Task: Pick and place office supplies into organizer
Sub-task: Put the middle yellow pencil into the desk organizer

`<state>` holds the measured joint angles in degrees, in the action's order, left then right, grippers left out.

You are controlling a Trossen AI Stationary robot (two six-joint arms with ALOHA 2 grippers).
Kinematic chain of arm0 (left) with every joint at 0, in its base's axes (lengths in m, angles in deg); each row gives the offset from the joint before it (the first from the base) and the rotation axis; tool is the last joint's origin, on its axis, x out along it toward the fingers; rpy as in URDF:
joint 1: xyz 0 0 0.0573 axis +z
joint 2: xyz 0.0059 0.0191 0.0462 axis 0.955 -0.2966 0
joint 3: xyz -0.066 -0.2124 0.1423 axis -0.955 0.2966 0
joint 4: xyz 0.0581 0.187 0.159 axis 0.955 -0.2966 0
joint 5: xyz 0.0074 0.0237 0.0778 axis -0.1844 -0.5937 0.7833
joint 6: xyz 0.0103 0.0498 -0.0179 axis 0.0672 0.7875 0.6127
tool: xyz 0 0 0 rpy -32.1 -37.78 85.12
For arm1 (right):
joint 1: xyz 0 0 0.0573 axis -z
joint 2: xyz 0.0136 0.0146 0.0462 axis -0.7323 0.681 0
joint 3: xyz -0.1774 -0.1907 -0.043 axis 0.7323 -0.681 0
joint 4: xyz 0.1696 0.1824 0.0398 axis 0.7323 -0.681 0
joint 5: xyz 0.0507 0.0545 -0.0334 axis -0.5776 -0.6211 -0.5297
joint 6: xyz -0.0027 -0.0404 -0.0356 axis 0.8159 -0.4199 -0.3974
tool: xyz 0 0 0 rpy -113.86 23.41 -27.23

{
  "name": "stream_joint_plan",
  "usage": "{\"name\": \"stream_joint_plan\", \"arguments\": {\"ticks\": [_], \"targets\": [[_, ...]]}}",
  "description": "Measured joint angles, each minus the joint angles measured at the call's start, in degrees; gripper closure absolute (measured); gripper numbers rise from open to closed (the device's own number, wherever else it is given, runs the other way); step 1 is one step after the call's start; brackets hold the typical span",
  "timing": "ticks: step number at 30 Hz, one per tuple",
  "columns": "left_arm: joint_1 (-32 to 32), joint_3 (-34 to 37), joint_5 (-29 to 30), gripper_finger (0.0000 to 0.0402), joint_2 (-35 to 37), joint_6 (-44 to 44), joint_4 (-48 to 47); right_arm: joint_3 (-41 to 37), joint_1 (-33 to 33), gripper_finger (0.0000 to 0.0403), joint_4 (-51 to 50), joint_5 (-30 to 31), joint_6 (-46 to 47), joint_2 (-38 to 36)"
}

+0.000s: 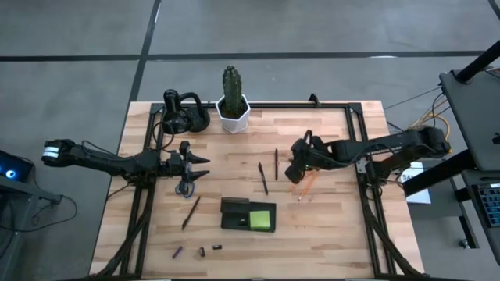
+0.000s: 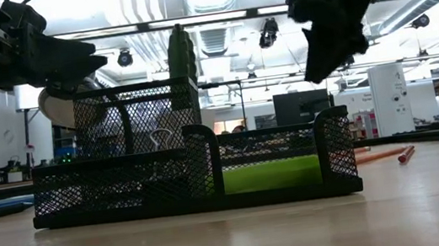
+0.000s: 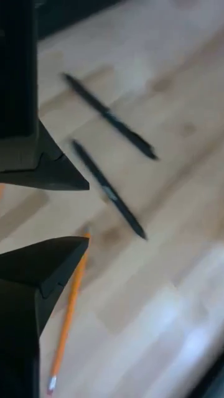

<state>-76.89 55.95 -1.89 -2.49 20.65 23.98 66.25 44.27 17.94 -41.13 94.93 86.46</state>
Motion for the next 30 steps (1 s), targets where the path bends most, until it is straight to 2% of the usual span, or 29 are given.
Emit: {"name": "stream_joint_plan", "arguments": {"ticks": [5, 11, 15, 20, 30], "targets": [[-0.01, 0.0, 0.0, 0.0232, 0.03, -0.01, 0.03, -0.13, 0.03, 0.0271, -0.42, -6.04, -14.28, 1.81], [-0.02, 0.0, -0.01, 0.0232, -0.15, -0.02, -0.03, -0.15, 0.09, 0.0284, -3.81, -13.98, -28.2, 3.68], [0.0, 0.0, -0.02, 0.0232, -0.26, -0.02, -0.02, -0.17, 0.25, 0.0293, -5.07, -14.97, -32.12, 5.0], [-0.01, 0.0, -0.02, 0.0232, -0.88, -0.07, -0.04, -0.15, 0.74, 0.0299, -5.22, -18.95, -33.92, 7.27], [-0.02, 0.0, -0.02, 0.0232, -4.56, -0.07, -0.01, 1.88, 3.92, 0.0305, -7.84, -19.08, -39.04, 13.56]]}}
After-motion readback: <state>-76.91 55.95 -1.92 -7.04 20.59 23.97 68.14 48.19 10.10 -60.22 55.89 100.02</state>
